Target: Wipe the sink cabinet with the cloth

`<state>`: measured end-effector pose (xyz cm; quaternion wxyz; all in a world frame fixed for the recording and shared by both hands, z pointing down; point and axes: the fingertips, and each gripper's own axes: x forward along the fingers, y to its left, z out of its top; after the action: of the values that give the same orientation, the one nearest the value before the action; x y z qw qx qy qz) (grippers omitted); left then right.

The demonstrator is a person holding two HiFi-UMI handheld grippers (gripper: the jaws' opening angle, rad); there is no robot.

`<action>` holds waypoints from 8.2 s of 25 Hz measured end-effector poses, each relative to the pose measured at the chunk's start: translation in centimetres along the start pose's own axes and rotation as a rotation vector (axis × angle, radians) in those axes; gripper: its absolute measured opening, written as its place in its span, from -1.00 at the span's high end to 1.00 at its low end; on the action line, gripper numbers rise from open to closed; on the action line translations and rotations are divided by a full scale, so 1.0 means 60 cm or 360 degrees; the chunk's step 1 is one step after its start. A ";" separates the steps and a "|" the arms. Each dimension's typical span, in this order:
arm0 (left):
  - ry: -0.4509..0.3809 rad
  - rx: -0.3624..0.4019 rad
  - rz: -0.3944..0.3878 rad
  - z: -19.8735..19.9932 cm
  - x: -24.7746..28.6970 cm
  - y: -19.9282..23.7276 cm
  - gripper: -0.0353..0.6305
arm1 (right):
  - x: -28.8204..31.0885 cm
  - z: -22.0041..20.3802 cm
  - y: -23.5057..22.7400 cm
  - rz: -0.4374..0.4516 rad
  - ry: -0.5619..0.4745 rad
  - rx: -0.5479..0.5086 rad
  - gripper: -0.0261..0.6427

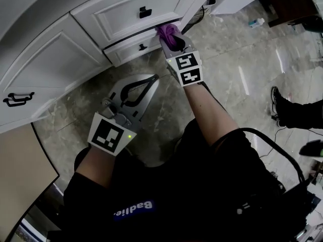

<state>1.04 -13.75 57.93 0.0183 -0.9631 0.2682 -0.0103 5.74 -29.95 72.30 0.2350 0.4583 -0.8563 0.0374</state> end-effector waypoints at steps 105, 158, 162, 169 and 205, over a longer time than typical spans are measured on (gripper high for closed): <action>-0.0240 0.0166 -0.0149 0.048 -0.038 -0.013 0.93 | 0.085 -0.202 0.061 0.0192 0.0488 0.0282 0.68; -0.0242 0.0153 -0.0163 0.049 -0.047 -0.020 0.93 | 0.083 -0.329 0.035 0.0190 0.0756 0.0414 0.68; -0.0207 0.0142 -0.0171 0.035 -0.043 -0.024 0.93 | 0.085 -0.353 -0.034 0.0022 0.0776 0.0486 0.68; -0.0153 0.0098 -0.0160 0.015 -0.037 -0.018 0.93 | 0.118 -0.326 -0.002 0.0082 0.0723 0.0494 0.68; -0.0236 -0.0022 -0.0466 0.064 0.010 -0.151 0.93 | 0.034 -0.074 0.281 0.0891 0.0209 0.0663 0.68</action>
<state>6.33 -6.20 54.48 0.0298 -0.9902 0.1229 0.0599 -7.11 -20.56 79.66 0.1715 0.2405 -0.9058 0.3036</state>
